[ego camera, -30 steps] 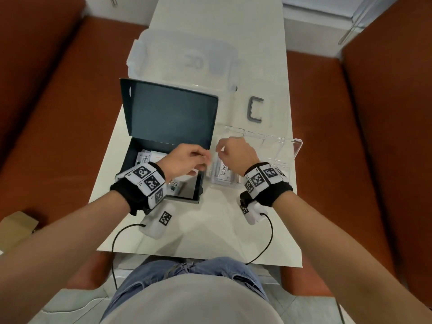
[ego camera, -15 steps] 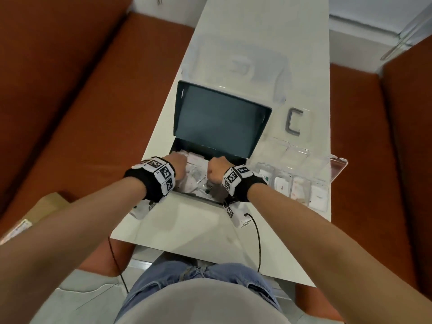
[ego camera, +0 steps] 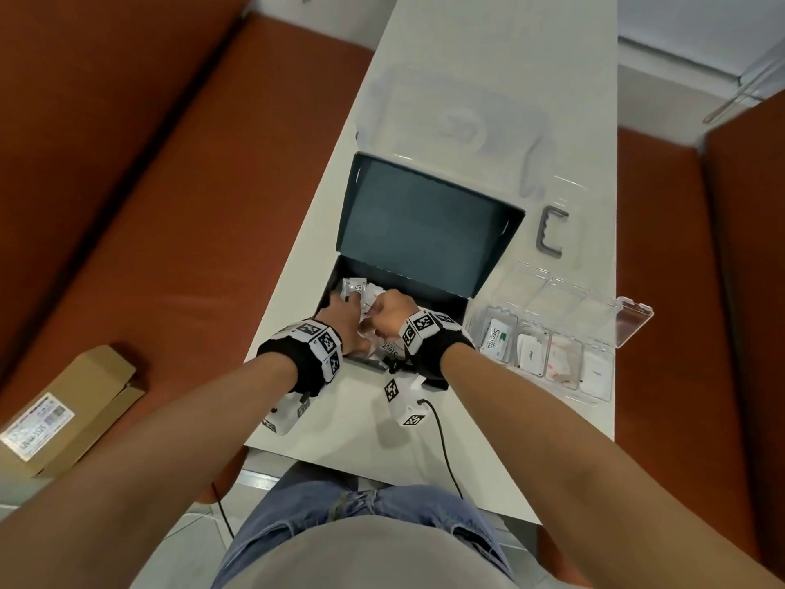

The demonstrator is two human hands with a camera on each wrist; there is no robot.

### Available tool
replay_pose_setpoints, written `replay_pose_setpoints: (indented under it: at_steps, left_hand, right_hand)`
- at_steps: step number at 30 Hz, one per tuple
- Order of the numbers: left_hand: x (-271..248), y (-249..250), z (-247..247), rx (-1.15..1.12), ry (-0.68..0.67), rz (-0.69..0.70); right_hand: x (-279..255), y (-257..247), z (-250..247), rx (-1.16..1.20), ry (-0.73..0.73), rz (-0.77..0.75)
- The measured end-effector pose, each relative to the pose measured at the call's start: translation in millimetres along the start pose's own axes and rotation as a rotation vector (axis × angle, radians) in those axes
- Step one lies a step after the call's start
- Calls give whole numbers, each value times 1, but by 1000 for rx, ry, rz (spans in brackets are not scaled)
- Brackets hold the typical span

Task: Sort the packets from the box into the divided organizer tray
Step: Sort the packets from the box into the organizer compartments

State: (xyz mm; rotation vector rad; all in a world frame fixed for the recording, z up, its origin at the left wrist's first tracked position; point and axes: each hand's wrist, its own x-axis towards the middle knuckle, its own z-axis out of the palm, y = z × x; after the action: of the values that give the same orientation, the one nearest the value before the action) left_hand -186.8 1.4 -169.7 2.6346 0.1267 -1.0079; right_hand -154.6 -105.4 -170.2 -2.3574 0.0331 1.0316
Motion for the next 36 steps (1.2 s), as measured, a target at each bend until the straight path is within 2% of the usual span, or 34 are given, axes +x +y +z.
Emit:
replay_pose_setpoints:
  at_steps: [6,10,16,22,25,28,32,36]
  left_hand:
    - [5,-6,-5,-43,127,72]
    - [3,-9,-5,17,147,89]
    - [-9,-5,-23,-252,276,119]
    - [-34,14,-60,-536,363,320]
    - [-44,35,-67,-761,298,393]
    - [-52,58,-69,-999,197,405]
    - [-61,88,-65,-1354,-166,336]
    - [-63,115,-62,-1521,-393,301]
  right_hand:
    - [-8,0,-2,354,80,3]
    - [-16,3,-14,273,148,-68]
    - [-35,22,-46,208,203,-175]
    - [-68,30,-78,418,235,-260]
    - [-89,31,-91,557,182,-321]
    - [-106,39,-104,662,226,-355]
    - [-120,52,-119,831,257,-357]
    - [-133,67,-130,860,287,-356]
